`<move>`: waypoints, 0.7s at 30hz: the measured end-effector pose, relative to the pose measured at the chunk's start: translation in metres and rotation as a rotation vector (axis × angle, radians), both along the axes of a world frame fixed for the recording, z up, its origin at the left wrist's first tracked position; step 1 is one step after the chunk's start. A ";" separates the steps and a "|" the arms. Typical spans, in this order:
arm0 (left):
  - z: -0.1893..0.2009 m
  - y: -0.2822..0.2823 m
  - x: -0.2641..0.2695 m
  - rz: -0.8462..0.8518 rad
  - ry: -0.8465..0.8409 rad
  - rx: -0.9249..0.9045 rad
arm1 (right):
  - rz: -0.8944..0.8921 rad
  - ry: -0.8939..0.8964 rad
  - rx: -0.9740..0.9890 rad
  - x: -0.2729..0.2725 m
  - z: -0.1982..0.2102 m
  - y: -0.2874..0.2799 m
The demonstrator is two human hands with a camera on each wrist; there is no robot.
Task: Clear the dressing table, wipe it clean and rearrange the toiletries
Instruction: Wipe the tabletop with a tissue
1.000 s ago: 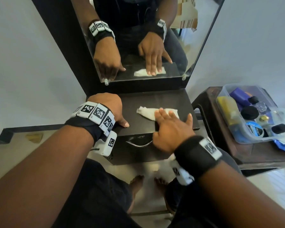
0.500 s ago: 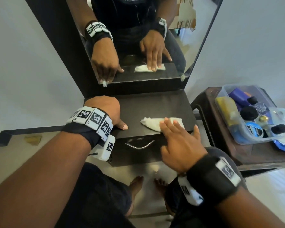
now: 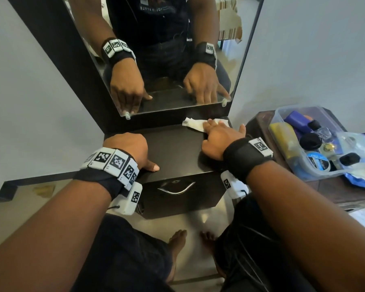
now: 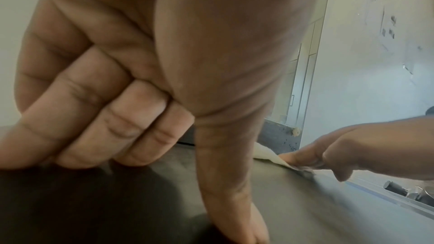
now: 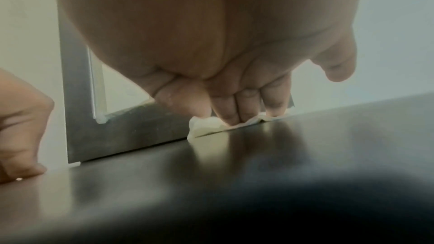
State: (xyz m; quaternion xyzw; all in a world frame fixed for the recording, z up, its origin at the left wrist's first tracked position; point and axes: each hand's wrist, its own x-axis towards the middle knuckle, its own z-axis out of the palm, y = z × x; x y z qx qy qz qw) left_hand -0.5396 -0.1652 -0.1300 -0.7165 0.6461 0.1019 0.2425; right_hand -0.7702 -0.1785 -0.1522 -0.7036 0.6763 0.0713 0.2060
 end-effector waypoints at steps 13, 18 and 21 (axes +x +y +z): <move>0.000 -0.004 0.003 -0.024 -0.004 0.008 | -0.021 -0.087 0.101 -0.010 0.009 0.105; 0.000 -0.001 0.002 0.002 0.002 0.006 | -0.079 -0.041 0.030 -0.021 0.003 0.034; -0.002 0.001 0.003 -0.003 0.013 -0.007 | -0.114 -0.026 0.028 -0.028 0.004 0.000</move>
